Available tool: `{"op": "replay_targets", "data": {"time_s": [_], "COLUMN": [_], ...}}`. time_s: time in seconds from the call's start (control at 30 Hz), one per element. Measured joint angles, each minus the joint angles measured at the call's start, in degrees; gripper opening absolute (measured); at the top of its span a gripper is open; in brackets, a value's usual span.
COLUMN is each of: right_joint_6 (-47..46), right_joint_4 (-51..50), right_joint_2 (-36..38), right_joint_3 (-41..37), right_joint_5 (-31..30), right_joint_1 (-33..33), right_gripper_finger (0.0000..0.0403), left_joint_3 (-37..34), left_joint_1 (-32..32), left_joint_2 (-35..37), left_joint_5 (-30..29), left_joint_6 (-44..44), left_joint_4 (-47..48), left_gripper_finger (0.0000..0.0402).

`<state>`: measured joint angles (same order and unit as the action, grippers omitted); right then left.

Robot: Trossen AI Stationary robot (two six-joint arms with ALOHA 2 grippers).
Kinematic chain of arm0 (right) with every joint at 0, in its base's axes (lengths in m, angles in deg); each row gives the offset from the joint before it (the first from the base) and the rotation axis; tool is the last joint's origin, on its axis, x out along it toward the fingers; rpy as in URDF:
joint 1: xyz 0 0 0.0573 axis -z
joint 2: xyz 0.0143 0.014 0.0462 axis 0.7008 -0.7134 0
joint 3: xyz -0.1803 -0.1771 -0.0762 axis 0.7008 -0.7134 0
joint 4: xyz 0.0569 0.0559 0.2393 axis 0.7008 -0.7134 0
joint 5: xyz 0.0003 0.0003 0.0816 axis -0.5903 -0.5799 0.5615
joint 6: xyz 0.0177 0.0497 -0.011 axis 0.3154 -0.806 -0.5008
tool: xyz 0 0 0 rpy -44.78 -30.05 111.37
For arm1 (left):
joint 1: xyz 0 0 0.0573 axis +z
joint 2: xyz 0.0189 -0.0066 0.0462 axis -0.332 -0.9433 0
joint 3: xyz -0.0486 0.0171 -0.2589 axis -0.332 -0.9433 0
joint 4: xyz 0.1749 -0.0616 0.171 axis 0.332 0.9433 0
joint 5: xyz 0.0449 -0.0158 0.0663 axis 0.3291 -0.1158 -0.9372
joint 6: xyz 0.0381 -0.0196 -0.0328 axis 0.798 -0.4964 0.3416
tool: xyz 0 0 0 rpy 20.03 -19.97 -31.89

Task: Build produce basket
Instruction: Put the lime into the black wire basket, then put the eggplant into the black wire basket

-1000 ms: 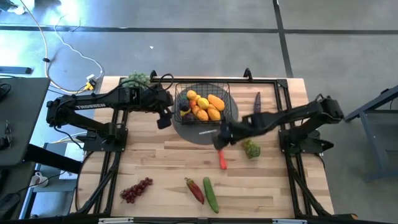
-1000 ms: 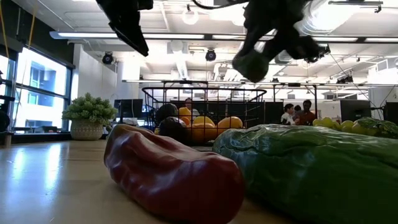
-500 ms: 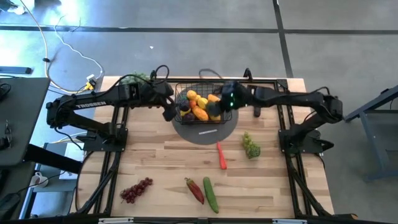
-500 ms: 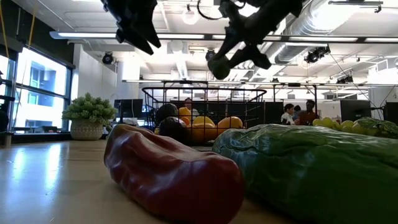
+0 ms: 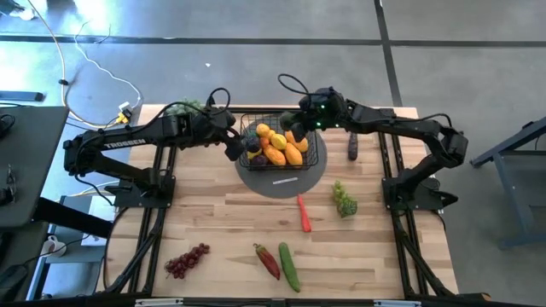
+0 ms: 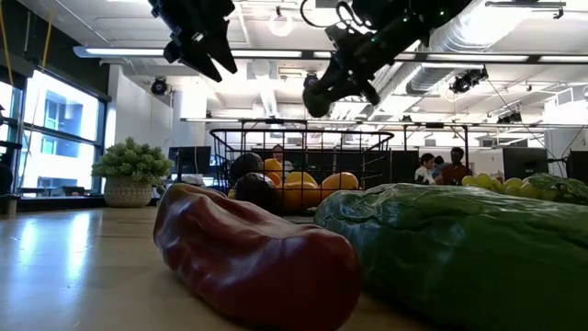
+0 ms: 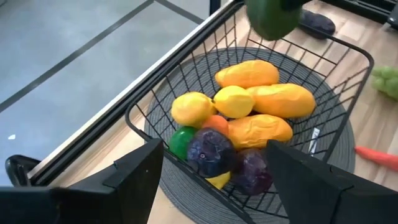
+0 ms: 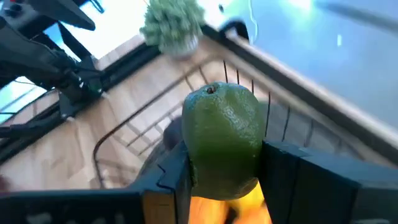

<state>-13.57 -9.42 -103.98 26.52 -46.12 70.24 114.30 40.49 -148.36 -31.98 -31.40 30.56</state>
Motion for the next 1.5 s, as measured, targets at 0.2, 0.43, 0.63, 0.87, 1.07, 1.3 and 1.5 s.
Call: {"op": "replay_targets", "data": {"time_s": [0.2, 0.43, 0.63, 0.87, 1.07, 1.3, 1.5], "right_joint_6": [9.93, 21.05, 26.23, 26.16, 25.62, 21.27, 20.03], "right_joint_4": [3.52, 4.03, 6.14, 8.80, 8.67, 8.27, 7.02], "right_joint_2": [-4.27, -9.37, -12.76, -15.59, -15.66, -15.66, -15.66], "right_joint_3": [0.00, 0.00, 0.00, 0.00, 0.00, 0.21, 2.50], "right_joint_5": [-0.64, -0.89, -3.39, -3.69, -6.94, -7.08, -7.15], "right_joint_1": [0.07, 0.11, 0.13, 0.13, 0.13, 0.24, 0.24], "right_gripper_finger": [0.0116, 0.0116, 0.0117, 0.0148, 0.0173, 0.0220, 0.0237], "left_joint_3": [0.00, 0.00, 0.00, 0.00, 0.00, 0.00, 0.00], "left_joint_1": [0.00, -0.02, -0.02, -0.04, -0.04, -0.04, -0.04], "left_joint_2": [0.00, 0.00, 0.00, 0.00, 0.00, 0.00, 0.00], "left_joint_5": [-0.96, -0.93, -0.52, -0.35, -0.20, -0.11, -0.15], "left_joint_6": [-0.77, -0.86, -0.86, -0.86, -0.86, -0.78, -0.67], "left_joint_4": [0.09, 0.15, 0.17, 0.15, 0.17, 0.17, 0.17], "left_gripper_finger": [0.0271, 0.0271, 0.0271, 0.0271, 0.0271, 0.0271, 0.0271]}}
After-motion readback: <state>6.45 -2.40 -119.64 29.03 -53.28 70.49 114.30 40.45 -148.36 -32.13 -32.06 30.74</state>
